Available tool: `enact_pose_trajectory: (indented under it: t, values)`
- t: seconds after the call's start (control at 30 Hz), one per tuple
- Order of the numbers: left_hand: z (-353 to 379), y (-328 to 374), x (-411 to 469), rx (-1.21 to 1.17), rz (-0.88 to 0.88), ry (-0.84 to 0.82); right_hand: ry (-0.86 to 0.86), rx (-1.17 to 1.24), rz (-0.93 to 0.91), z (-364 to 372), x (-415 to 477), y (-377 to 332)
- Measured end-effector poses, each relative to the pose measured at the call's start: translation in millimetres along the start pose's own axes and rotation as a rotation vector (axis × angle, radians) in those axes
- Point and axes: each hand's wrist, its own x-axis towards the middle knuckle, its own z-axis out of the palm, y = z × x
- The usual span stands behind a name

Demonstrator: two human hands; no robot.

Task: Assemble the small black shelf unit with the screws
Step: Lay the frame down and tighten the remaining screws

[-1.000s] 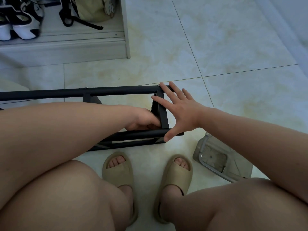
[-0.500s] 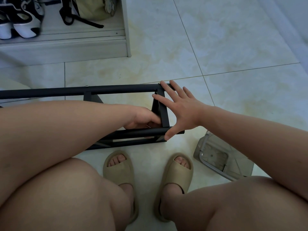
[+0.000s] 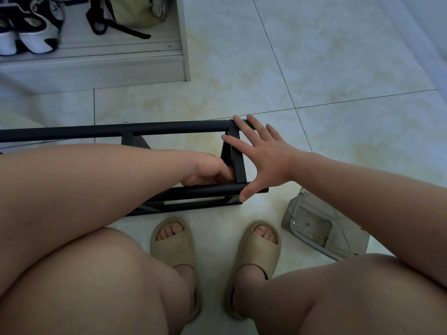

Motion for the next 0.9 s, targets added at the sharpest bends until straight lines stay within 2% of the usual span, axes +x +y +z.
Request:
enact_pose_trajectory:
  t: [0.1, 0.3, 0.73, 0.9]
  values:
    - [2.9, 2.6, -1.7, 0.031, -0.022, 0.015, 0.0, -0.001, 0.001, -0.6, -0.5, -0.7]
    - [5.7, 3.3, 1.0, 0.027, 0.045, 0.099, -0.007, 0.009, 0.003, -1.8, -1.4, -2.1]
    - [1.5, -0.6, 1.5, -0.037, 0.035, -0.024, -0.012, 0.015, 0.001, -1.8, -1.2, -1.8]
    - [1.1, 0.8, 2.8, 0.004, 0.001, 0.041, -0.012, 0.013, 0.003, -2.8, -1.7, -1.9]
